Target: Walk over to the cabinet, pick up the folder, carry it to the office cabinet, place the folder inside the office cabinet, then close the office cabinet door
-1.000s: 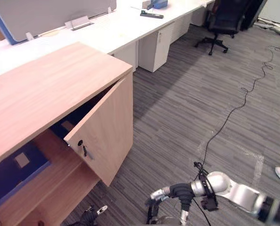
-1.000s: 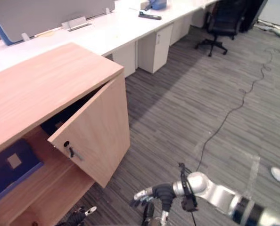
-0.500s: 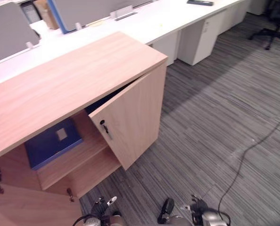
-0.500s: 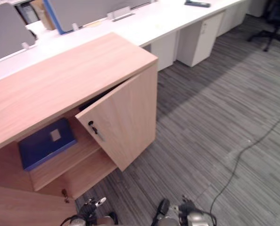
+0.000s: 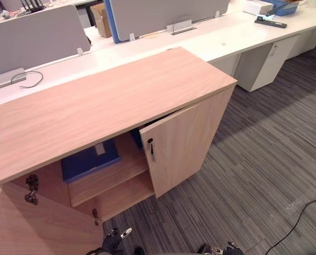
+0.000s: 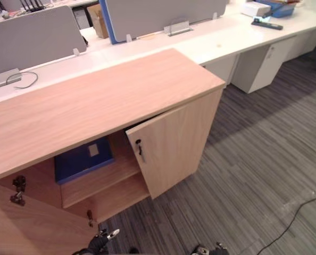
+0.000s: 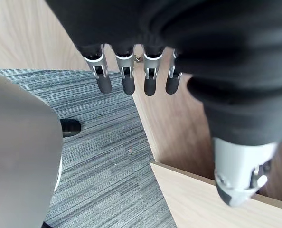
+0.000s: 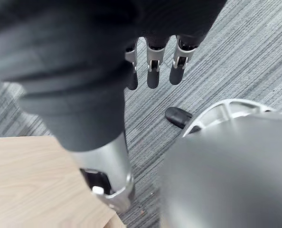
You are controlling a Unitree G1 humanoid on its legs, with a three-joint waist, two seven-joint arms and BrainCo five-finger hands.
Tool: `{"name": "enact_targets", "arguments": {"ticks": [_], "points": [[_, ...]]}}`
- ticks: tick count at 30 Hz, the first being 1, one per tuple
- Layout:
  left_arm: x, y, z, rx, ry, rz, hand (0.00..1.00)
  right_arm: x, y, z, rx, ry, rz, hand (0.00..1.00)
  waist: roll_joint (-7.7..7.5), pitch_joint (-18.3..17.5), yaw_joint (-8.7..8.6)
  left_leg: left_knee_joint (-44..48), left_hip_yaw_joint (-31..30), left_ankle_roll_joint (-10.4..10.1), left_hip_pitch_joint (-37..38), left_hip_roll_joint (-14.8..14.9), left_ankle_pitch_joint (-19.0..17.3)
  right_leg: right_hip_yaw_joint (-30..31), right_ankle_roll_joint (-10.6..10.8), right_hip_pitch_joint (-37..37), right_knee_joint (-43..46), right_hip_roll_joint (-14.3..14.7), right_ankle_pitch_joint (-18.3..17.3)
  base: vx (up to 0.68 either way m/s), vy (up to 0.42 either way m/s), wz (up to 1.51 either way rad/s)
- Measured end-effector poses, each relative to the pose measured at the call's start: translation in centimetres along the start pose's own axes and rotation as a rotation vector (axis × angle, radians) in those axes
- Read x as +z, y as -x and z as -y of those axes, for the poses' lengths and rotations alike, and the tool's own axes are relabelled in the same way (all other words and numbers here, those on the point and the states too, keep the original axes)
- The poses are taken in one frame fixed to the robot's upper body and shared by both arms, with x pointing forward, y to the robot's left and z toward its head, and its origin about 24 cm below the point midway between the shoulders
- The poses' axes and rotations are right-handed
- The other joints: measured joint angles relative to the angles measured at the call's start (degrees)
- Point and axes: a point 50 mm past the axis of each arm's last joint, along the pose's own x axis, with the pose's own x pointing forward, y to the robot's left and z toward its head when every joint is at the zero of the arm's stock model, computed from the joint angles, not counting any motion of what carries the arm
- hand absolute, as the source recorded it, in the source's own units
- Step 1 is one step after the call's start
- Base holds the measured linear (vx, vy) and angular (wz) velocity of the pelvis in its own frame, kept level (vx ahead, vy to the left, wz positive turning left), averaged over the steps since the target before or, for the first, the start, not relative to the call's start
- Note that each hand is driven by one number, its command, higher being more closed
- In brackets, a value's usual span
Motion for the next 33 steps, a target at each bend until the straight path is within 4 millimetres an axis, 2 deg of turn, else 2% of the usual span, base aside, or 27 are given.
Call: {"name": "enact_targets", "arguments": {"ticks": [2,3,4,5,6,7,8,9,10,11,12,13,14,15,20,24,26,27,28,29,30,31,32,33], "points": [[0.0,0.0,0.0,-0.009,-0.036,0.002,0.0,0.1,0.0,0.1,-0.007,0.0,0.004,0.0,-0.28,0.0,-0.65,-0.1,-3.5,1.4,0.3,-2.0,-0.3,-2.1,-0.1,0.1,8.5,-5.1,-3.4,0.1,0.125,0.8],[0.0,0.0,0.1,-0.013,-0.046,0.001,0.0,0.3,0.0,0.3,-0.011,0.0,0.009,0.0,-0.13,0.1,-0.92,0.0,-5.2,2.4,0.3,-2.6,-0.8,-1.5,-1.3,-0.1,11.9,-6.8,-4.2,0.06,0.142,1.43],[0.0,0.0,0.2,-0.023,-0.068,0.004,0.0,0.2,0.0,0.6,-0.022,0.001,0.012,0.0,-0.33,0.2,-1.54,1.2,-9.6,3.4,0.2,-3.9,-1.1,5.7,-5.8,-1.7,21.8,-10.6,-4.9,0.04,0.133,1.4],[0.1,0.0,0.1,-0.022,-0.071,0.009,0.0,0.2,0.0,0.7,-0.023,0.003,0.012,0.0,-0.55,0.4,-1.48,1.9,-11.2,3.6,0.1,-4.2,-1.3,11.7,-7.7,-3.3,25.4,-10.7,-4.5,0.05,0.12,1.56],[0.8,-0.1,0.0,-0.018,-0.072,0.039,0.0,0.4,0.0,0.4,-0.016,0.007,0.02,0.0,-0.16,0.6,-0.93,3.4,-13.7,3.9,-0.3,-3.3,-1.7,26.0,-5.0,-6.5,27.9,-6.9,-9.8,0.02,0.032,1.09],[1.0,-0.1,-0.1,-0.014,-0.076,0.049,0.0,1.1,0.0,-0.6,0.008,0.004,0.05,0.0,-0.49,0.7,-0.87,4.6,-16.0,4.1,-2.0,-2.8,-1.8,36.5,-3.9,-8.3,27.2,-1.2,-13.8,0.01,-0.034,1.0],[1.0,-0.1,-0.2,-0.01,-0.077,0.049,0.0,1.3,0.0,-1.2,0.023,-0.006,0.062,0.0,-0.85,0.8,-0.89,4.7,-17.1,4.0,-2.6,-2.8,-1.7,40.7,-3.6,-8.8,26.1,1.1,-15.0,0.03,-0.088,1.01],[1.2,-0.1,-0.7,0.006,-0.07,0.058,0.0,1.2,0.2,-2.7,0.06,-0.035,0.063,0.0,-2.43,0.9,-0.8,4.5,-19.0,3.3,-3.0,-3.3,-1.1,45.6,-2.1,-8.5,21.6,4.5,-15.8,0.05,-0.097,0.8],[1.3,-0.1,-1.1,0.018,-0.068,0.059,0.0,1.0,0.3,-3.3,0.075,-0.036,0.057,0.0,-3.52,0.5,-0.8,4.6,-19.6,3.1,-3.7,-4.1,-0.9,45.3,-2.1,-8.2,19.2,4.5,-15.5,0.06,-0.129,0.81],[1.3,-0.1,-1.8,0.039,-0.061,0.058,0.0,0.5,0.5,-4.2,0.098,-0.04,0.044,0.0,-5.55,-0.2,-0.79,4.4,-20.2,2.6,-4.1,-5.4,-0.9,43.2,-0.3,-7.7,16.9,3.6,-15.7,0.05,-0.153,0.49],[1.1,-0.1,-1.9,0.053,-0.035,0.052,0.0,0.4,0.6,-4.9,0.116,-0.047,0.038,0.0,-5.56,-0.6,-0.54,4.2,-18.6,2.2,-4.3,-4.9,-2.0,41.7,2.6,-6.4,14.9,2.7,-16.6,0.04,-0.157,0.39],[0.9,-0.1,-1.8,0.055,-0.026,0.045,0.0,0.5,0.6,-4.9,0.118,-0.049,0.042,0.0,-5.27,-0.8,-0.77,4.4,-16.0,2.0,-4.7,-3.6,-2.4,40.9,2.6,-6.3,14.3,3.1,-16.6,0.08,-0.148,0.32],[0.5,0.0,-1.7,0.062,-0.007,0.031,0.0,0.5,0.5,-4.5,0.113,-0.047,0.042,0.0,-4.33,-1.3,-0.76,4.4,-13.0,0.9,-4.6,-1.7,-1.8,39.7,2.3,-5.7,13.6,4.0,-16.8,0.1,-0.131,0.31],[0.2,0.1,-1.5,0.062,0.018,0.022,0.0,0.4,0.5,-4.4,0.11,-0.044,0.039,0.0,-3.92,-1.5,-0.6,3.6,-13.7,-0.8,-4.6,-0.8,-0.7,38.8,2.2,-4.8,12.5,5.0,-16.8,0.11,-0.127,0.34],[0.3,0.1,-2.0,0.083,0.093,0.024,0.0,-0.2,0.5,-4.2,0.105,-0.055,0.019,0.0,-4.2,-1.8,-0.56,1.5,-19.0,-2.6,-5.9,0.9,0.6,32.8,1.7,-1.8,8.1,7.5,-16.6,0.13,-0.112,0.52],[1.1,0.0,-2.0,0.068,0.045,0.057,0.0,-0.1,0.5,-4.4,0.106,-0.063,0.015,0.0,-5.14,-1.0,-0.31,3.6,-21.7,-2.9,-7.9,0.6,0.7,28.2,1.5,0.6,7.3,7.8,-16.5,0.08,-0.046,0.68],[2.3,0.0,-1.6,0.043,0.016,0.106,0.0,-0.2,0.5,-4.5,0.101,-0.096,0.007,0.0,-5.8,-0.5,-0.32,6.9,-20.0,-2.6,-10.3,-0.1,0.9,25.4,1.5,1.6,7.7,7.3,-16.5,0.01,-0.014,0.85],[3.2,0.0,-1.0,0.014,-0.003,0.147,0.0,-0.1,0.5,-4.4,0.092,-0.123,0.009,0.0,-5.73,0.0,-0.27,8.7,-16.1,-1.7,-11.9,-0.2,1.6,24.1,1.4,1.5,8.7,7.1,-16.4,-0.04,0.025,0.75],[3.9,0.2,-0.2,-0.019,-0.017,0.183,0.0,0.3,0.4,-4.4,0.086,-0.143,0.016,0.0,-5.57,0.7,-0.21,8.6,-11.4,-0.1,-12.4,-0.1,2.7,23.6,1.2,1.5,9.5,7.0,-16.4,-0.06,0.048,0.66],[4.1,0.3,0.1,-0.037,-0.028,0.198,0.0,0.5,0.4,-4.4,0.086,-0.149,0.021,0.0,-5.52,0.9,-0.18,8.2,-9.0,0.7,-12.5,-0.1,3.2,23.4,1.0,1.4,9.6,6.6,-16.4,-0.08,0.076,0.49],[4.4,0.4,0.7,-0.072,-0.049,0.219,0.0,0.8,0.3,-4.4,0.084,-0.172,0.028,0.0,-5.66,1.3,-0.13,8.5,-3.2,2.5,-12.9,0.1,2.5,22.7,0.1,1.3,9.5,6.1,-16.9,-0.11,0.087,0.27],[4.8,0.4,1.0,-0.093,-0.059,0.23,0.0,1.1,0.3,-4.3,0.077,-0.193,0.036,0.0,-5.79,2.0,-0.19,12.5,2.6,5.1,-14.1,1.1,-0.6,22.1,-0.1,1.3,9.4,5.2,-17.4,-0.12,0.076,0.16],[4.8,0.4,1.1,-0.105,-0.062,0.233,0.0,1.2,0.2,-4.1,0.071,-0.201,0.041,0.0,-5.35,2.4,-0.26,14.7,5.0,5.7,-14.7,2.0,-1.6,22.0,0.2,1.4,9.6,5.0,-17.5,-0.16,0.068,0.06],[4.7,0.5,1.5,-0.131,-0.076,0.231,0.0,1.4,0.1,-3.4,0.052,-0.206,0.045,0.0,-4.3,3.1,-0.56,15.6,5.5,3.7,-14.9,2.0,-1.0,21.8,1.4,1.4,10.4,4.8,-18.9,-0.17,0.103,0.27]]}}
